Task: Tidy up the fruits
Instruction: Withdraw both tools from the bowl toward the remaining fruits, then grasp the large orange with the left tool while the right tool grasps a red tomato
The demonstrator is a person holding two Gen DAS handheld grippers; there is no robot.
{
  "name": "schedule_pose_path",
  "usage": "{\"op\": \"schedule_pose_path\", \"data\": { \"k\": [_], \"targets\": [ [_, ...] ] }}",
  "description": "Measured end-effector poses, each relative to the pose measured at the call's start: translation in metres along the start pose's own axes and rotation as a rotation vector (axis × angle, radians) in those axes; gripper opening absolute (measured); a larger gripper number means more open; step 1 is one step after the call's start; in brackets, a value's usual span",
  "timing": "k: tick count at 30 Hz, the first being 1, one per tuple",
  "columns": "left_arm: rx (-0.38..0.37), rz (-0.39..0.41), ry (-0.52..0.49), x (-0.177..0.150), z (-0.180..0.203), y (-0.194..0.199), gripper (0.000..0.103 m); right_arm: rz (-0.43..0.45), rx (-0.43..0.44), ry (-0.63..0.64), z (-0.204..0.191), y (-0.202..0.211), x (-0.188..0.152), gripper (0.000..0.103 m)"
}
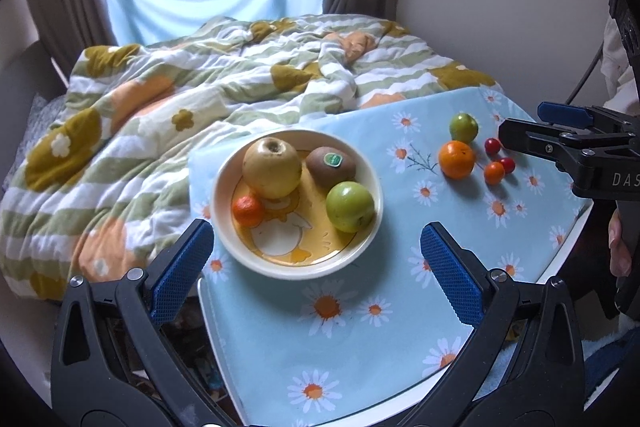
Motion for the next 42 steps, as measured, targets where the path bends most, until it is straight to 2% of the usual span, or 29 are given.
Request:
{"op": "schedule_pose_path", "data": {
  "k": [8,18,28,37,42],
  "targets": [
    [-0.058,0.021,-0.058,0.032,0.055,-0.020,0.103,0.022,-0.076,-0.091,0.076,0.017,-0.010,0.094],
    [-0.061,-0.050,-0.059,0.054,0.129,-0.077,0.103,-0.049,-0.081,-0.084,0.158,-0.003,-0.033,0.094],
    [-0.037,-0.116,-0.040,0.048,0.169,-0.130,0.103,-0.116,-0.039,-0.016,0.197,-0.039,-0.057,0.094],
    [-0.021,-0.176,-0.073,0.042,0.199,-0.184,0.101,-0.176,-0.021,0.039,0.215,-0.068,-0.077,0.093],
    [-0.022,-0.194,-0.086,0.040,0.209,-0.206,0.095,-0.206,-0.009,0.071,0.219,-0.083,-0.084,0.084]
  ]
}}
Point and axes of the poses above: each gripper's, at about its wrist camera, not at the fingertips, and y roughly against the way its jaws point, z to its right, x to its top, the point moved 2 cm from there along -y, roughly the way its jaws point, and after that the axes turned 2 degrees about x, right-handed, at the moved point
